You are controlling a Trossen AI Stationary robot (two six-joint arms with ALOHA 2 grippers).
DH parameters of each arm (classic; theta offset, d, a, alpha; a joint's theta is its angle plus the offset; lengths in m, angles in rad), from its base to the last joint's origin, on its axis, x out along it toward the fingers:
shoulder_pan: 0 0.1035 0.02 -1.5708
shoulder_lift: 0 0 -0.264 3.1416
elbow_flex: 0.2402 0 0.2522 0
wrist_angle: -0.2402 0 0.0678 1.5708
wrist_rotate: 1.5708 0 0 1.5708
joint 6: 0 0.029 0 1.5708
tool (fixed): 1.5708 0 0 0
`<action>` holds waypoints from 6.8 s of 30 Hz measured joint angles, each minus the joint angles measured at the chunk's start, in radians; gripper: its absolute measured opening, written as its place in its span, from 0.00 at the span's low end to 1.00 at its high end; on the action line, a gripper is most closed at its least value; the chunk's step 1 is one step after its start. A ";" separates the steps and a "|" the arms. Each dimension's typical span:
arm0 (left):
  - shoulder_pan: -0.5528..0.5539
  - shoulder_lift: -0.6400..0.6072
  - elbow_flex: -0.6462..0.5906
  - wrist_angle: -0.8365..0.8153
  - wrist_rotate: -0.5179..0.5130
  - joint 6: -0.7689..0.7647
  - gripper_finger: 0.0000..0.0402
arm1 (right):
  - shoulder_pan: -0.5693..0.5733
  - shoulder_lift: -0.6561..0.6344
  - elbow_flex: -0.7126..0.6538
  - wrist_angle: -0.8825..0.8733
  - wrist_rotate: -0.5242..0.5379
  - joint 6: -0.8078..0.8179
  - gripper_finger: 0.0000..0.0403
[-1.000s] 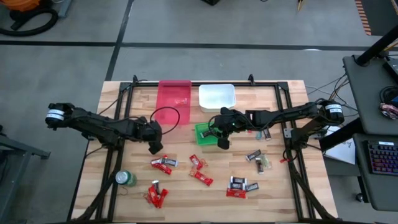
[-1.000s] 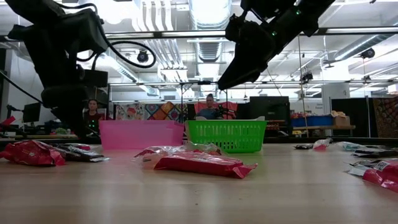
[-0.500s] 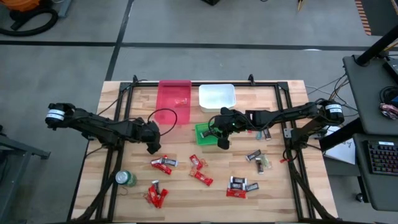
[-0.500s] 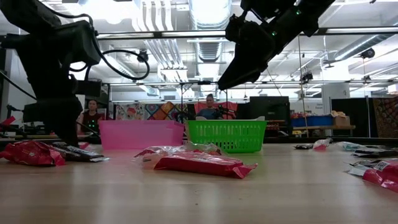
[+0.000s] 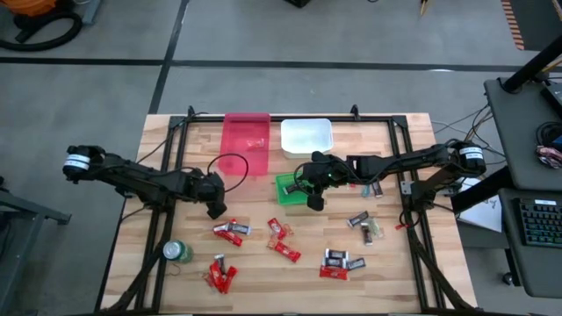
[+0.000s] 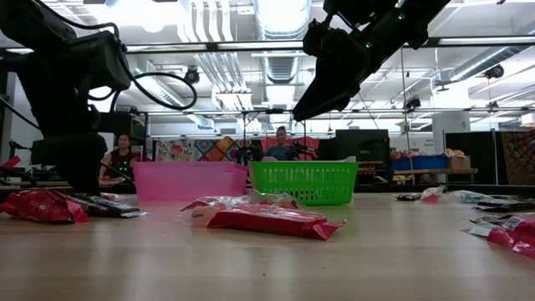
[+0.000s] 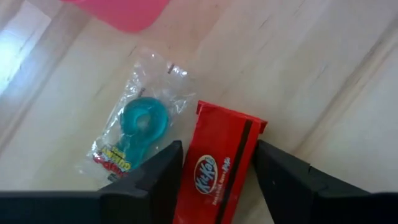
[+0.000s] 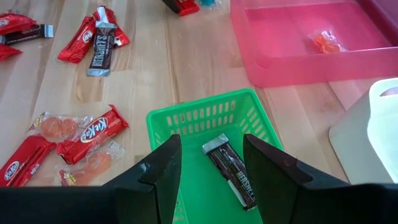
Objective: Sort candy
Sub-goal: Put the red chocolate bar into the white bin, then put the blue candy into the red bin
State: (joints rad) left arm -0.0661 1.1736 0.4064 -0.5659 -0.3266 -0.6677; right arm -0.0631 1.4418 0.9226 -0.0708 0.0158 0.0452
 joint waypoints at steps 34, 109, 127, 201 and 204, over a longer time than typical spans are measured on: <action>-0.051 0.004 0.134 0.001 0.082 0.079 0.00 | 0.002 0.000 0.000 -0.009 -0.103 -0.017 0.40; -0.169 0.281 0.137 1.158 0.072 0.297 0.00 | 0.106 0.230 0.000 0.546 -0.234 -0.132 0.37; -0.170 0.271 0.137 1.150 0.075 0.299 0.03 | 0.099 0.227 0.000 0.540 -0.234 -0.153 0.07; 0.255 -0.108 0.459 -0.313 0.170 0.351 0.32 | -0.399 -0.016 0.071 0.022 -0.024 0.109 0.45; 0.229 -0.108 0.464 -0.393 0.172 0.344 0.32 | -0.387 -0.016 0.071 0.022 -0.024 0.096 0.45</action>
State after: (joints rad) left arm 0.1626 1.0653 0.8706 -0.9589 -0.1551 -0.3232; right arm -0.4498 1.4258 0.9936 -0.0490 -0.0081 0.1412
